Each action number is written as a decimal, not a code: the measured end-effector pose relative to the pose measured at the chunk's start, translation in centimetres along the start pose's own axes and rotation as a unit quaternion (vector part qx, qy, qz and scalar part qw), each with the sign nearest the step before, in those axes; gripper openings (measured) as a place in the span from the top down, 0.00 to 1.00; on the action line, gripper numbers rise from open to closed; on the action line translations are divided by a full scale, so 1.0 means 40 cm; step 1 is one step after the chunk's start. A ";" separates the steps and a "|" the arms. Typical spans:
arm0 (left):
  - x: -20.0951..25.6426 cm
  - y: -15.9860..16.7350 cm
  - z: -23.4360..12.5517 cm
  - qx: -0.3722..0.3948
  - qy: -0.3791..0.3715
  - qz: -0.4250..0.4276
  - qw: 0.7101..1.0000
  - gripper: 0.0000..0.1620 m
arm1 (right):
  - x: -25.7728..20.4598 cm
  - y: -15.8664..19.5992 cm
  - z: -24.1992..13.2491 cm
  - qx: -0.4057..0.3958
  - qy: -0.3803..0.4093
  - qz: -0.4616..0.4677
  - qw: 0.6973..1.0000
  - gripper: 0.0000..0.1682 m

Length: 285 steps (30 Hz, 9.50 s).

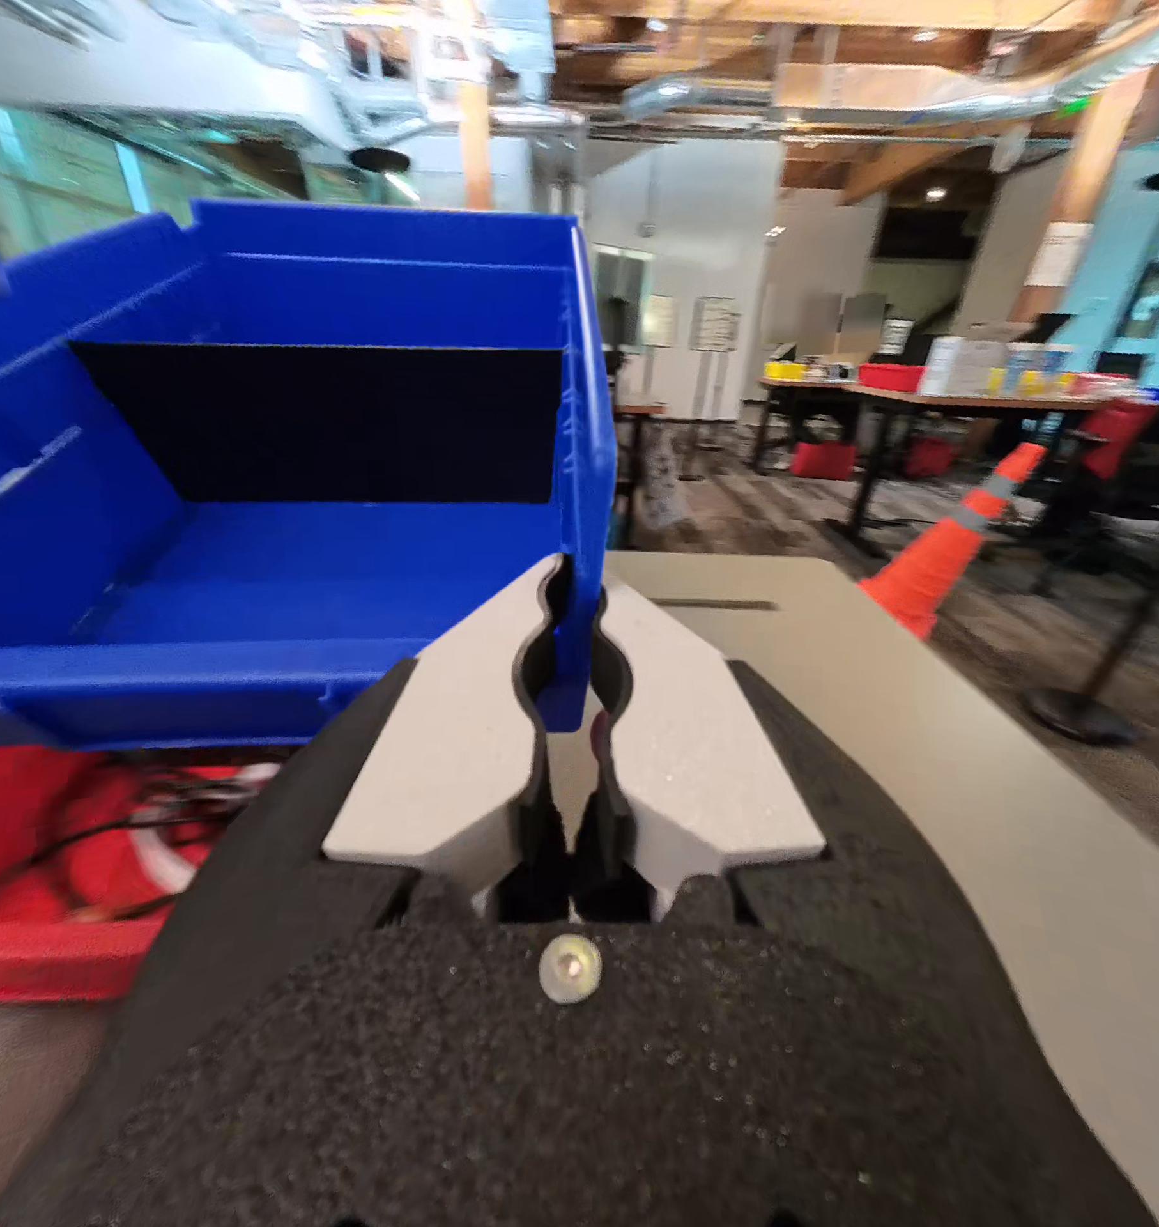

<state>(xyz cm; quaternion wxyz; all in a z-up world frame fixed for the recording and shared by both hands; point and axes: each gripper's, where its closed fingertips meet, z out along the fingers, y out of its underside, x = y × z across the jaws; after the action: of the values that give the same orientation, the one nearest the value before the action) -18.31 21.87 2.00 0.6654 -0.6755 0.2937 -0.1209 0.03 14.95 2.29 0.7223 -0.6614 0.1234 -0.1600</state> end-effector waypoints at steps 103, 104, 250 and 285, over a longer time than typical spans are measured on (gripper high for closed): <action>-0.578 0.475 -0.159 -0.129 -0.044 -0.147 0.980 0.96 | 0.189 0.272 -0.066 -0.144 -0.088 0.107 0.980 0.77; -0.557 0.496 -0.152 -0.155 -0.019 -0.162 0.974 0.94 | 0.237 0.276 -0.057 -0.138 -0.054 0.079 0.986 0.77; -0.539 0.240 -0.153 -0.051 -0.092 -0.001 0.994 0.99 | -0.265 0.532 -0.020 -0.359 -0.331 -0.145 0.861 1.00; 0.051 0.335 -0.096 -0.101 0.097 0.220 0.965 0.98 | -0.542 0.249 -0.136 -0.247 -0.454 0.308 0.799 0.90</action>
<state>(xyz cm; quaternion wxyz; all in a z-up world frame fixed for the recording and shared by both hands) -21.97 18.35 -11.14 0.5720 -0.6429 0.5093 -0.0063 -21.34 19.26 -8.84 0.5191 -0.7413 0.0132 0.4253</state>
